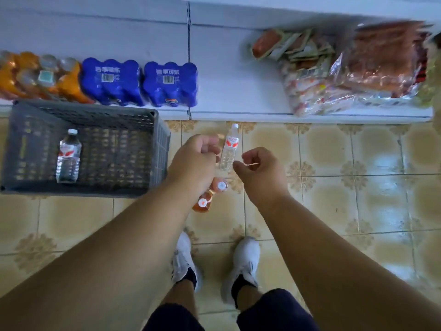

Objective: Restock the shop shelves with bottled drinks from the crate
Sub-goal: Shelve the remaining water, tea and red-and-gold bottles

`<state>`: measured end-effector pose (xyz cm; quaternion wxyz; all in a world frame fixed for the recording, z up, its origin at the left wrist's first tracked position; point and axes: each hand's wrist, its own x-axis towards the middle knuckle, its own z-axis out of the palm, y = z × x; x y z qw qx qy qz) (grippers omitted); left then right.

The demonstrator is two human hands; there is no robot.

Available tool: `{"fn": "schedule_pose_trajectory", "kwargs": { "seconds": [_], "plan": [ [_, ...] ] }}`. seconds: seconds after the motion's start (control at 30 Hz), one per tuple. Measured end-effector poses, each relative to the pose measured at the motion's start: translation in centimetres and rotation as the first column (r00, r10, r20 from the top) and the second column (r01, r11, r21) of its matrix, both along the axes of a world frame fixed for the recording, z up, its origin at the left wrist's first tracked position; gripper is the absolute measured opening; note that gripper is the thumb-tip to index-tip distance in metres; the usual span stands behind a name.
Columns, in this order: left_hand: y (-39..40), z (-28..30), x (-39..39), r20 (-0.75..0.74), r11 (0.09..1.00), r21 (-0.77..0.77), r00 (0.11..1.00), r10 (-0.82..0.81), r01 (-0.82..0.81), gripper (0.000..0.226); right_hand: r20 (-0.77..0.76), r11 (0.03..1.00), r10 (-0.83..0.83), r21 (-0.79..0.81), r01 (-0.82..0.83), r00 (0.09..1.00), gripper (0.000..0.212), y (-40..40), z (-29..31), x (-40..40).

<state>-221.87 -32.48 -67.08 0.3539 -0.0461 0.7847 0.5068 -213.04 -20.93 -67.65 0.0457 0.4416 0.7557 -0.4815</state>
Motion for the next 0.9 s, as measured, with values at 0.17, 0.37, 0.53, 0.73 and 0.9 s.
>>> {"fn": "schedule_pose_trajectory", "kwargs": {
  "seconds": [0.17, 0.37, 0.53, 0.73, 0.9],
  "plan": [
    [1.3, -11.3, -2.0, 0.033, 0.994, -0.103, 0.999, -0.021, 0.025, 0.039, 0.247, 0.992, 0.114, 0.031, -0.125, 0.962, 0.033, 2.1, -14.7, -1.8],
    [3.4, -23.8, -3.3, 0.071, 0.992, -0.129, 0.997, -0.004, 0.013, 0.039, 0.468, 0.897, 0.403, -0.031, -0.441, 0.787, 0.057, 6.6, -30.6, -6.1],
    [3.5, -30.0, -3.2, 0.113, 0.989, -0.149, 0.994, 0.005, 0.012, 0.039, 0.606, 0.732, 0.625, -0.236, -0.64, 0.492, 0.069, 7.6, -40.3, -9.2],
    [3.2, -32.0, -4.3, 0.123, 0.992, -0.125, 0.992, 0.028, -0.012, 0.039, 0.502, 0.846, 0.445, 0.037, -0.532, 0.742, 0.033, 7.2, -43.2, -8.7],
    [3.1, -28.8, -5.4, 0.021, 0.98, -0.183, 0.996, 0.089, -0.084, 0.025, 0.206, 0.901, 0.431, -0.062, -0.428, 0.878, 0.022, 6.2, -34.5, -6.8]
  ]
}}
